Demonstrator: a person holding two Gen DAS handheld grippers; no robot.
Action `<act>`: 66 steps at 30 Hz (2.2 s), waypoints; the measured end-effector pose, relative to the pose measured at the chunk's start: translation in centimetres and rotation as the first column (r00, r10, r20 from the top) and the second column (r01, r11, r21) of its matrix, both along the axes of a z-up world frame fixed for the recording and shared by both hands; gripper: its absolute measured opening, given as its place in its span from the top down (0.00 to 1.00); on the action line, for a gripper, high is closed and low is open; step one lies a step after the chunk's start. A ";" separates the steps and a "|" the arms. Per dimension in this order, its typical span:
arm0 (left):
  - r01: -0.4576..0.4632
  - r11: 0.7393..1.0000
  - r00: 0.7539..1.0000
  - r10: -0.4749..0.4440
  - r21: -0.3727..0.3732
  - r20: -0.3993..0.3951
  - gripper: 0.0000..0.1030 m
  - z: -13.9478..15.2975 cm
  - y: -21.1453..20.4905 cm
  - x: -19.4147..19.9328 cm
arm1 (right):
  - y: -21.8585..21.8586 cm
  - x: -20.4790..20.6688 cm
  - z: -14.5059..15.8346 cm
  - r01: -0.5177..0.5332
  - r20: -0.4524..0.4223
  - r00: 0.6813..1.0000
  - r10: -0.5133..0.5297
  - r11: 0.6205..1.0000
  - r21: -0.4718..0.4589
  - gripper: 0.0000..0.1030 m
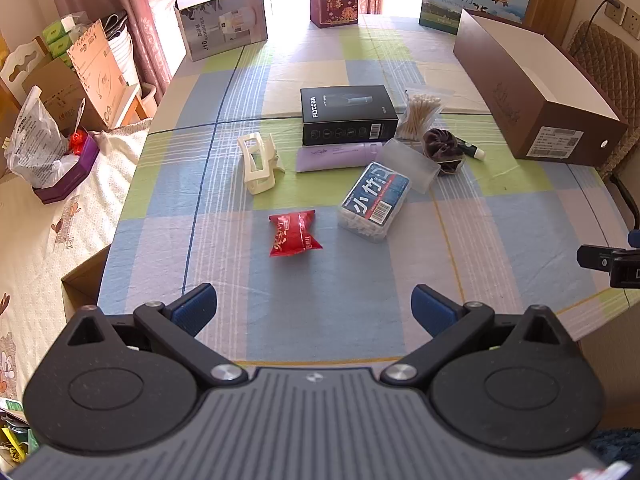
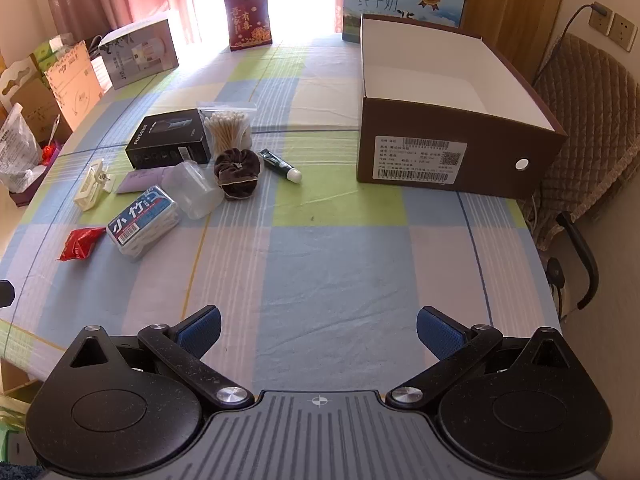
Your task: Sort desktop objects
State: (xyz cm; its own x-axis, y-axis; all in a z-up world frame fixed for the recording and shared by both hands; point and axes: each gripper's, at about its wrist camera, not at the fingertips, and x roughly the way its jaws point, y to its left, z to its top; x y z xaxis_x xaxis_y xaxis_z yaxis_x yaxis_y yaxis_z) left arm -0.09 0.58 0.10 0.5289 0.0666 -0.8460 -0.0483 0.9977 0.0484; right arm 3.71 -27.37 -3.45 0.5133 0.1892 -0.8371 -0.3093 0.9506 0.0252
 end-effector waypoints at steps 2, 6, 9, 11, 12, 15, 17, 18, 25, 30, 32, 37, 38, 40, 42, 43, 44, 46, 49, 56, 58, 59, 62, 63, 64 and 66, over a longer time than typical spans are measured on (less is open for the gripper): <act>-0.001 1.000 1.000 0.001 0.000 0.000 0.01 0.0 0.1 0.1 | 0.2 0.2 0.0 -0.003 -0.001 1.000 0.003 1.000 -0.001 0.02; -0.001 1.000 1.000 0.001 0.000 0.000 0.01 0.0 0.1 0.1 | 0.3 0.4 0.0 -0.007 -0.001 1.000 0.007 1.000 -0.001 0.02; 0.000 1.000 1.000 0.000 0.000 0.000 0.01 0.0 0.1 0.1 | 0.4 0.5 0.0 -0.008 -0.001 1.000 0.008 1.000 -0.002 0.02; -0.001 1.000 1.000 0.001 0.001 0.001 0.01 0.0 0.2 0.2 | 0.4 0.5 0.0 -0.008 -0.001 1.000 0.008 1.000 -0.001 0.02; -0.002 1.000 1.000 0.002 0.002 0.001 0.01 0.0 0.3 0.3 | 0.4 0.5 0.0 -0.008 -0.001 1.000 0.008 1.000 -0.001 0.02; -0.003 1.000 1.000 0.003 0.002 -0.001 0.01 0.1 0.4 0.7 | 0.4 0.6 0.0 -0.010 -0.002 1.000 0.010 1.000 0.002 0.02; -0.004 1.000 1.000 0.004 0.003 -0.001 0.01 0.1 0.5 0.7 | 0.5 0.8 0.0 -0.012 -0.003 1.000 0.012 1.000 0.006 0.02; -0.005 1.000 1.000 0.005 0.004 -0.001 0.01 0.1 0.5 0.8 | 0.5 1.0 0.0 -0.013 -0.003 1.000 0.013 1.000 0.009 0.02; -0.009 1.000 1.000 0.009 -0.003 0.011 0.01 0.0 0.9 1.2 | 1.0 1.6 -0.6 -0.028 -0.011 1.000 0.028 0.999 0.033 0.02; -0.026 1.000 1.000 0.026 -0.012 0.008 0.01 -0.5 1.6 1.7 | 1.5 2.1 -1.0 -0.041 -0.010 0.999 0.042 0.998 0.055 0.02; -0.030 0.999 1.000 0.030 -0.022 0.005 0.01 -0.7 1.9 1.8 | 1.7 2.3 -1.1 -0.048 -0.007 0.999 0.048 0.997 0.064 0.02; -0.031 0.999 0.999 0.032 -0.027 0.020 0.01 -1.0 2.4 2.0 | 2.0 3.0 -1.3 -0.053 -0.002 0.999 0.054 0.995 0.088 0.02; -0.029 0.999 0.999 0.029 -0.029 0.026 0.01 -1.1 2.5 2.1 | 2.0 3.1 -1.4 -0.055 -0.001 0.998 0.055 0.994 0.095 0.02; -0.027 0.999 0.999 0.028 -0.033 0.036 0.01 -1.3 2.7 2.2 | 2.1 3.4 -1.4 -0.059 0.005 0.998 0.058 0.992 0.108 0.02; -0.024 0.999 0.999 0.025 -0.036 0.044 0.01 -1.5 2.8 2.4 | 2.2 3.8 -1.5 -0.061 0.010 0.998 0.060 0.991 0.120 0.02; -0.023 0.999 0.999 0.025 -0.036 0.048 0.01 -1.6 2.9 2.5 | 2.3 4.1 -1.6 -0.063 0.010 0.998 0.062 0.990 0.126 0.02; -0.024 0.999 0.998 0.025 -0.035 0.049 0.01 -1.7 2.9 2.6 | 2.4 4.3 -1.7 -0.067 0.011 0.998 0.066 0.989 0.134 0.02; -0.027 0.999 0.998 0.029 -0.038 0.051 0.01 -2.1 3.1 2.9 | 2.5 4.8 -1.9 -0.071 0.017 0.997 0.069 0.987 0.144 0.02; -0.035 0.998 0.998 0.037 -0.042 0.044 0.02 -2.7 3.4 3.3 | 2.6 5.5 -2.2 -0.074 0.029 0.997 0.070 0.986 0.151 0.02; -0.042 0.998 0.999 0.043 -0.050 0.016 0.10 -4.3 4.0 4.5 | 2.9 7.3 -3.2 -0.101 0.054 0.994 0.093 0.983 0.152 0.02; -0.045 0.997 0.999 0.046 -0.055 0.006 0.13 -4.8 4.1 5.0 | 3.0 7.9 -3.5 -0.107 0.059 0.993 0.099 0.983 0.150 0.02; -0.048 0.997 0.999 0.048 -0.057 0.001 0.14 -5.0 4.1 5.2 | 3.1 8.2 -3.6 -0.111 0.058 0.993 0.103 0.982 0.150 0.02; -0.048 0.997 0.999 0.048 -0.063 -0.006 0.21 -5.5 4.2 5.9 | 3.2 9.1 -4.0 -0.126 0.061 0.991 0.118 0.981 0.149 0.02; -0.050 0.997 0.999 0.049 -0.063 -0.010 0.23 -5.7 4.2 6.2 | 3.2 9.4 -4.0 -0.132 0.063 0.990 0.124 0.980 0.147 0.02; -0.052 0.997 0.999 0.051 -0.062 -0.012 0.23 -5.8 4.2 6.4 | 3.3 9.7 -4.1 -0.137 0.066 0.989 0.129 0.980 0.144 0.02; -0.054 0.997 0.998 0.053 -0.056 -0.015 0.26 -6.2 4.1 7.0 | 3.4 10.3 -4.3 -0.149 0.069 0.988 0.140 0.979 0.142 0.02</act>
